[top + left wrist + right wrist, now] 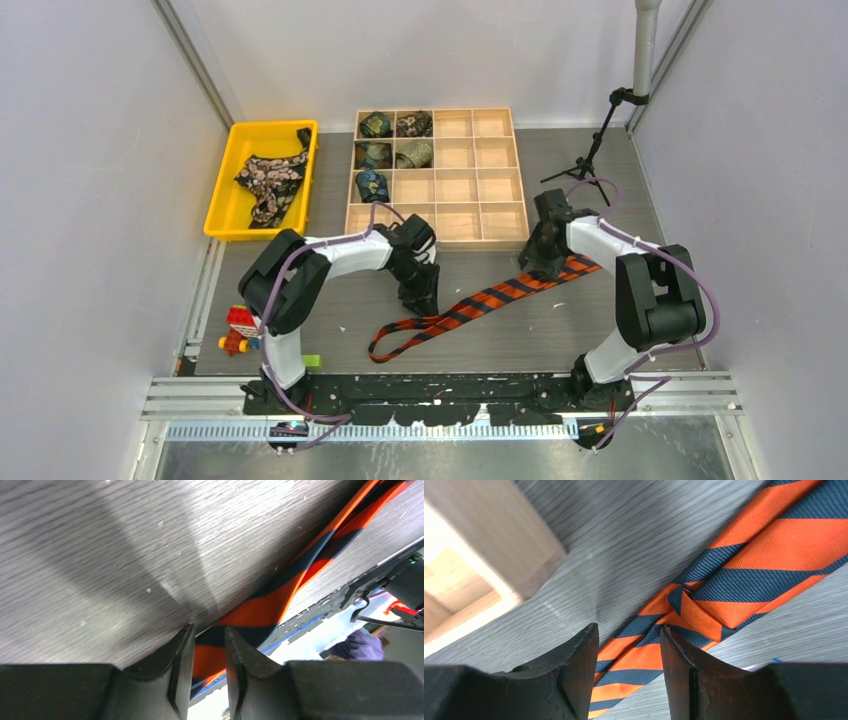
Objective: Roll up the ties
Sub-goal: Flatten out the tie at the center of the board.
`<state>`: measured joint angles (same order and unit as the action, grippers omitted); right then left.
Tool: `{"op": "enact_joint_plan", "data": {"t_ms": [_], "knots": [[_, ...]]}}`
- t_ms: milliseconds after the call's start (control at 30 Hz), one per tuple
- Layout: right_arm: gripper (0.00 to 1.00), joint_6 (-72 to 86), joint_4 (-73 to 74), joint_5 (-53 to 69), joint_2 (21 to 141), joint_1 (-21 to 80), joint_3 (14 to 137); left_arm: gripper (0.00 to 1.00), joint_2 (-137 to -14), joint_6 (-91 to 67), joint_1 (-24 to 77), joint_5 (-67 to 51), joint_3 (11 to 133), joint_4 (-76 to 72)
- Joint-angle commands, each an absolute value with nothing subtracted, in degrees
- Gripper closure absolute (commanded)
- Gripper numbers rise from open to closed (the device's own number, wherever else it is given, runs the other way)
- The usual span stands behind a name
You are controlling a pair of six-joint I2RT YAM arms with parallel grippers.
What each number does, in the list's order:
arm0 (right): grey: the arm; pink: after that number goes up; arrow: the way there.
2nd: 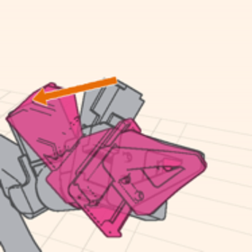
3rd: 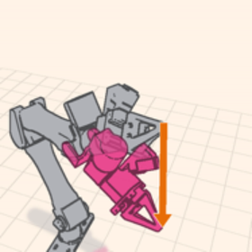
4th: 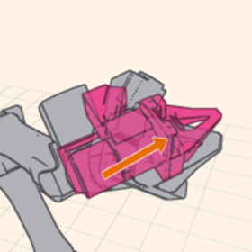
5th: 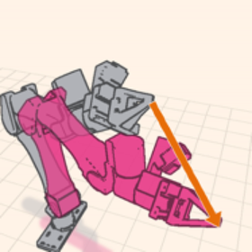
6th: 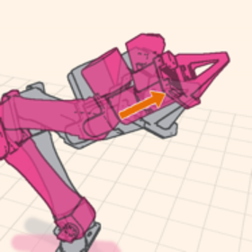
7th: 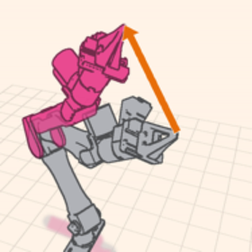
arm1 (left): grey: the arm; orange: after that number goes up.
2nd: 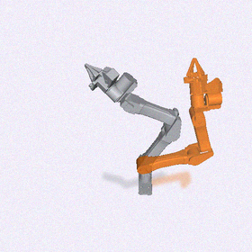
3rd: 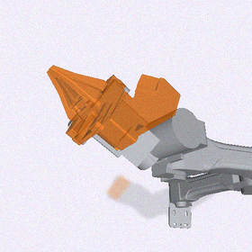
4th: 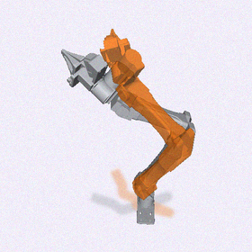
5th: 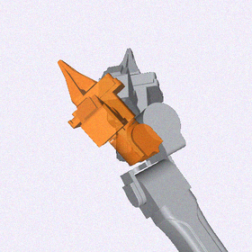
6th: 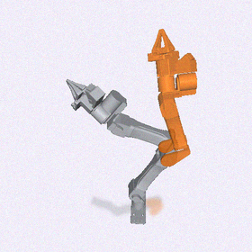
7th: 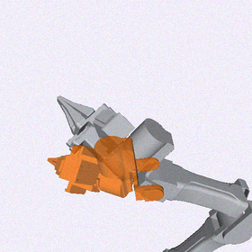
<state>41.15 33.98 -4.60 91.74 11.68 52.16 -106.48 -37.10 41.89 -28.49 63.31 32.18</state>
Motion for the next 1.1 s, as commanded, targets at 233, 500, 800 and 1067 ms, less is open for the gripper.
{"op": "enact_joint_plan", "data": {"t_ms": [233,500,800,1067], "knots": [[0.46,35.1,44.5,-17.5,90.0,10.5,60.5,0.47,-86.8,-26.0,44.1,-2.7,67.9,52.1],[0.35,37.2,51.9,-21.8,83.6,27.7,67.5,0.53,-74.0,-26.9,46.3,-5.0,56.7,50.0],[0.39,46.2,47.6,-17.8,79.1,45.8,65.9,0.62,-70.4,-33.8,51.0,-2.6,49.9,50.0],[0.42,49.9,43.0,-17.3,77.9,54.3,61.0,0.69,-71.4,-34.9,51.3,-6.3,45.7,42.5]]}}
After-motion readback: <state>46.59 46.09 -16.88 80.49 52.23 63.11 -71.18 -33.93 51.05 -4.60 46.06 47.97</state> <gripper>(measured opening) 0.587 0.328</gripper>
